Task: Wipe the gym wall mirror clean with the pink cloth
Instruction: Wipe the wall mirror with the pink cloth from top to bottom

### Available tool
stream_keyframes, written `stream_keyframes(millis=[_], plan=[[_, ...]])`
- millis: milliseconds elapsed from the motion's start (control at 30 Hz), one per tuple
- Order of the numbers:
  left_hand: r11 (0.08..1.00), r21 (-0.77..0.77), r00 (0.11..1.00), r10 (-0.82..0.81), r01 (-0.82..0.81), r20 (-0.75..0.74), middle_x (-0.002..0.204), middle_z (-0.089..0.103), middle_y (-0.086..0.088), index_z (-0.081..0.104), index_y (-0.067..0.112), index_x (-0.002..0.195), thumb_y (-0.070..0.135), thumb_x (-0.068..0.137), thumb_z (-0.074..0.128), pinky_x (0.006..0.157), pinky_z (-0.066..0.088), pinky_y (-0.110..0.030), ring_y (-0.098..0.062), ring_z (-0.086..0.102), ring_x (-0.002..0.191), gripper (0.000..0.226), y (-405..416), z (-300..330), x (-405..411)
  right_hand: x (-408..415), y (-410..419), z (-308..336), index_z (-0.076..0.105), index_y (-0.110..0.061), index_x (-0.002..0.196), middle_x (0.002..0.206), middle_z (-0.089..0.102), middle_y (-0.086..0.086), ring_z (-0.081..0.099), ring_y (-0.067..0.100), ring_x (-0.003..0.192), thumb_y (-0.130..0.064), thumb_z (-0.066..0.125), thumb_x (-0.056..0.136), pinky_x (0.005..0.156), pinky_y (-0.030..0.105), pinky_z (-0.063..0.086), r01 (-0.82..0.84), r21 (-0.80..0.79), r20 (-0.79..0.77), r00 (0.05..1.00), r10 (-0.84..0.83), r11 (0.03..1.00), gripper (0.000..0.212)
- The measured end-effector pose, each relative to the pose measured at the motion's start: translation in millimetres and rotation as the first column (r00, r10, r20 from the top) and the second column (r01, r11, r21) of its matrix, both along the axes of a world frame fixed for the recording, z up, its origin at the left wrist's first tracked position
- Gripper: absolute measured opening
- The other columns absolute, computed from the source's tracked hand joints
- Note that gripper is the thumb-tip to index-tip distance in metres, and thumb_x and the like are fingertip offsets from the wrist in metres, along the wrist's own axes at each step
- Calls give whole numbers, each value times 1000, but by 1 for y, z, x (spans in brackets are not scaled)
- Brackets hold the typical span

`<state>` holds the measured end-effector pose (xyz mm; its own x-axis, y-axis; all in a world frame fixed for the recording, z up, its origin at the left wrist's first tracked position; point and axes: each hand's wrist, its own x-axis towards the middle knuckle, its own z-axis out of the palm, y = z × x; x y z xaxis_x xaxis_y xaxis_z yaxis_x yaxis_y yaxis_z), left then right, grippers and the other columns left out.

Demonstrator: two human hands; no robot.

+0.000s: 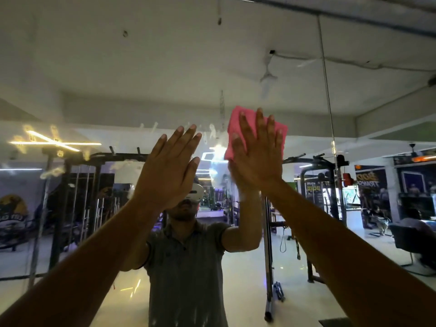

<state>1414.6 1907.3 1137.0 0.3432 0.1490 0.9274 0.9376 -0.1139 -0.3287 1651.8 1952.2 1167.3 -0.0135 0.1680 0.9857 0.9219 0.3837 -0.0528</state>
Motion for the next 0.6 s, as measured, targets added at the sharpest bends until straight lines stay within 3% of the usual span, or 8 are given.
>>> stream_keyframes(millis=[67, 233, 433, 500, 600], plan=[[1000, -6, 1000, 7, -7, 16, 181, 13, 1, 21, 23, 173, 46, 116, 25, 137, 2, -43, -16, 4, 168, 62, 1, 0, 2, -22, -8, 7, 2, -34, 176, 184, -7, 11, -9, 40, 169, -60, 11, 112, 136, 61, -4, -6, -19, 15, 1000, 6, 1000, 70], [999, -36, 998, -26, 28, 66, 181, 11, -2, 16, 17, 174, 48, 115, 35, 135, 1, -36, -15, 5, 167, 69, -1, 2, 0, 1, -3, -38, 12, -31, 176, 185, -3, 9, -6, 36, 170, -61, 16, 114, 136, 65, 0, -59, 46, 313, 949, 41, 997, 69], [998, -17, 992, -58, 60, 111, 180, 18, -2, 23, 16, 172, 48, 116, 33, 134, 5, -35, -18, 11, 168, 66, -4, 7, -5, -16, -8, 36, 9, -33, 176, 184, 3, 12, -2, 43, 169, -63, 15, 112, 136, 64, -2, -7, 24, 63, 998, 6, 1000, 72], [999, -27, 995, -31, 34, 94, 181, 15, -2, 20, 17, 173, 45, 117, 31, 134, 0, -31, -16, 7, 168, 63, -6, 7, -6, -32, -12, 27, 7, -33, 176, 184, 0, 12, -5, 41, 169, -60, 18, 114, 136, 63, -4, -23, 39, 122, 992, 18, 999, 69], [1000, -21, 995, -21, 23, 94, 181, 12, -2, 18, 16, 173, 47, 117, 27, 132, -8, -28, -17, 5, 168, 65, -10, 6, -11, -16, -5, -13, 6, -31, 177, 184, -6, 10, -9, 38, 169, -61, 18, 114, 136, 64, -2, -18, 82, 328, 945, -10, 996, 70]])
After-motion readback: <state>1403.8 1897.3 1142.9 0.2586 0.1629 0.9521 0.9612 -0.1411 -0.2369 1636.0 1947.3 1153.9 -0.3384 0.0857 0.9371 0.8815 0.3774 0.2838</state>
